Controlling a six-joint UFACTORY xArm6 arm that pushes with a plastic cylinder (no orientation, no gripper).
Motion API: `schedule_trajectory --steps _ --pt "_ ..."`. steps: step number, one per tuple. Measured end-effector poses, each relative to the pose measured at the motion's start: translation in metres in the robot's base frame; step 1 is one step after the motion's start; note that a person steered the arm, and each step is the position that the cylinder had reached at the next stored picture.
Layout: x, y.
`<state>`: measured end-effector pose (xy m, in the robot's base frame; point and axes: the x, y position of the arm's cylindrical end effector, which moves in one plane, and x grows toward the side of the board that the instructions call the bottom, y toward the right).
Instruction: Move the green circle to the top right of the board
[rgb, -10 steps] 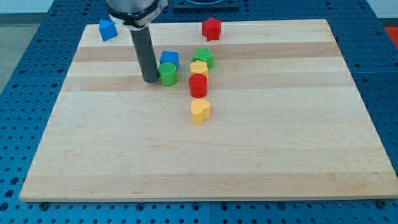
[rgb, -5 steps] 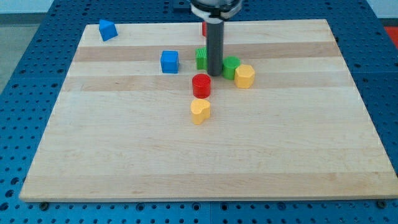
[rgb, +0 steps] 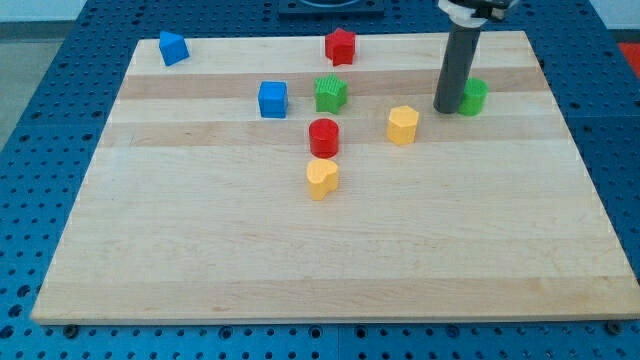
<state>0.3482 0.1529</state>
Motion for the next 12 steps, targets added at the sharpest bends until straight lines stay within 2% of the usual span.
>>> schedule_trajectory --steps 5,9,12 --pt "0.022 0.046" --pt "-0.055 0.049" --pt "-0.094 0.052"
